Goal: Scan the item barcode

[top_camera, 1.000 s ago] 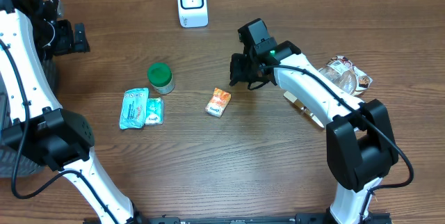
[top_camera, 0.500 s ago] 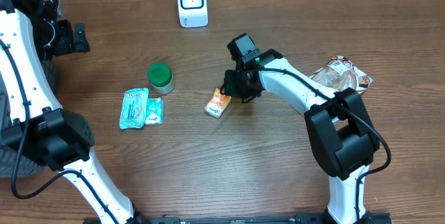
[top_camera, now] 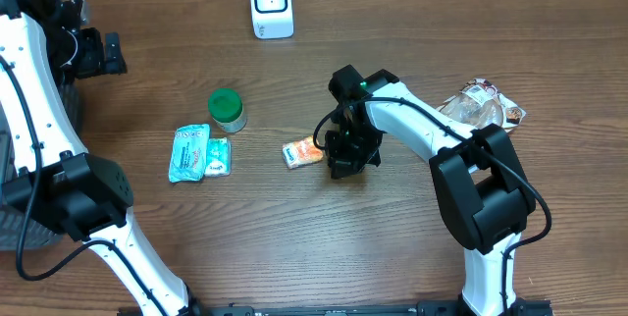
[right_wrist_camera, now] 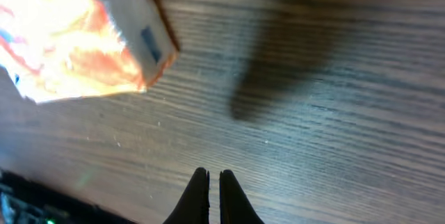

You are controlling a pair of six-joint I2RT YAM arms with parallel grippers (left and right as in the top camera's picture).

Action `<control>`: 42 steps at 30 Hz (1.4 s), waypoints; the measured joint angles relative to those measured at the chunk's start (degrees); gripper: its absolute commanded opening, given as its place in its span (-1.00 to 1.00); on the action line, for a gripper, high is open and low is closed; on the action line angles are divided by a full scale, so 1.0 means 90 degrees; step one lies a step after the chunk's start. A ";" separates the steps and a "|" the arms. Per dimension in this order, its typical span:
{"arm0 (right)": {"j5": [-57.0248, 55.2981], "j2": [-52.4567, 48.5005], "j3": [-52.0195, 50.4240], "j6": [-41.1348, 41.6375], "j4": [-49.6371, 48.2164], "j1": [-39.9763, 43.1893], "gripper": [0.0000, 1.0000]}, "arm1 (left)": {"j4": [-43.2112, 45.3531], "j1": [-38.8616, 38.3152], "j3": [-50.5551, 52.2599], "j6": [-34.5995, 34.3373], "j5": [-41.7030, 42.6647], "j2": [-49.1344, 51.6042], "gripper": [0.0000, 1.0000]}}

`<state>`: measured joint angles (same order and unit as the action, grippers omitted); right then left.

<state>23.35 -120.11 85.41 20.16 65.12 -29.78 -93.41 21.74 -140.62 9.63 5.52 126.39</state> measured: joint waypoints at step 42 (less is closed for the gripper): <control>0.0350 -0.0792 0.0818 -0.4369 -0.1761 0.0092 -0.75 | 0.0000 0.0000 0.0000 0.0000 0.0000 0.0000 0.99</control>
<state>26.50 -127.24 92.77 -19.16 49.28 -28.95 -93.41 21.74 -140.62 9.63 5.52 126.39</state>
